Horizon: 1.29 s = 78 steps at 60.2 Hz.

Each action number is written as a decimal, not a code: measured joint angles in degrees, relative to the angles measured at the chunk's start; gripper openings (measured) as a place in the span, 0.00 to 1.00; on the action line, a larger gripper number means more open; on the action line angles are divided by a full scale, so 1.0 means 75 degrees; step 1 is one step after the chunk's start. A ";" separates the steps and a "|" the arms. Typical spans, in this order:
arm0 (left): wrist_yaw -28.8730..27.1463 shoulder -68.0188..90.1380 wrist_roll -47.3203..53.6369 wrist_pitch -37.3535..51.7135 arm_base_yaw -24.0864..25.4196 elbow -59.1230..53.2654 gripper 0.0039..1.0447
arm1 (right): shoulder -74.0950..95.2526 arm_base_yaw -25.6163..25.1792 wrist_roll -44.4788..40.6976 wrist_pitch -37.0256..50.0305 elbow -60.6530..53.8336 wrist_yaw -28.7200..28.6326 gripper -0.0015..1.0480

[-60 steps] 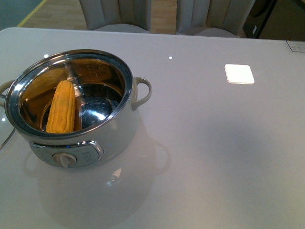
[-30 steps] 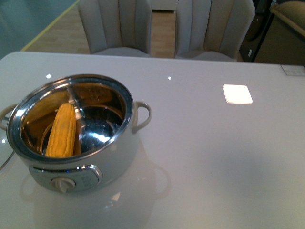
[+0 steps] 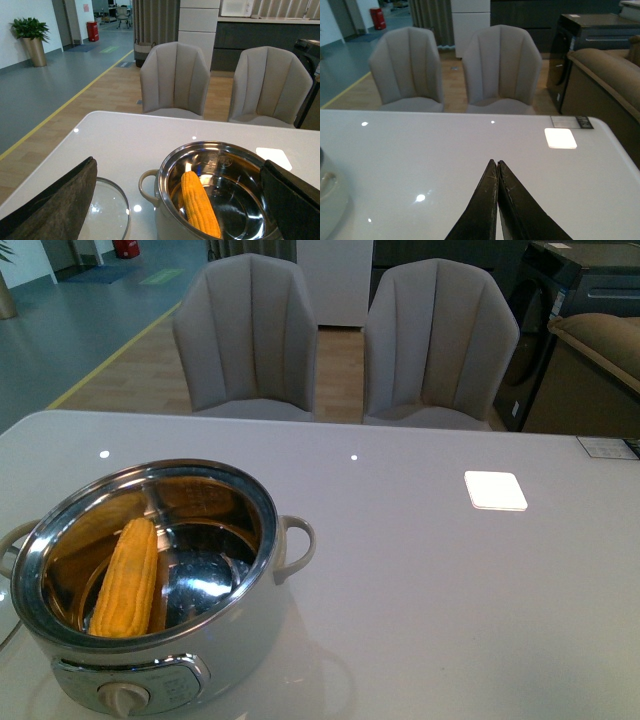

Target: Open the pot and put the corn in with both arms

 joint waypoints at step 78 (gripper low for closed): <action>0.0003 0.0000 0.0000 0.0000 0.0000 0.0000 0.94 | -0.4389 -0.0087 -0.0009 -0.3952 -0.0265 -0.0058 0.02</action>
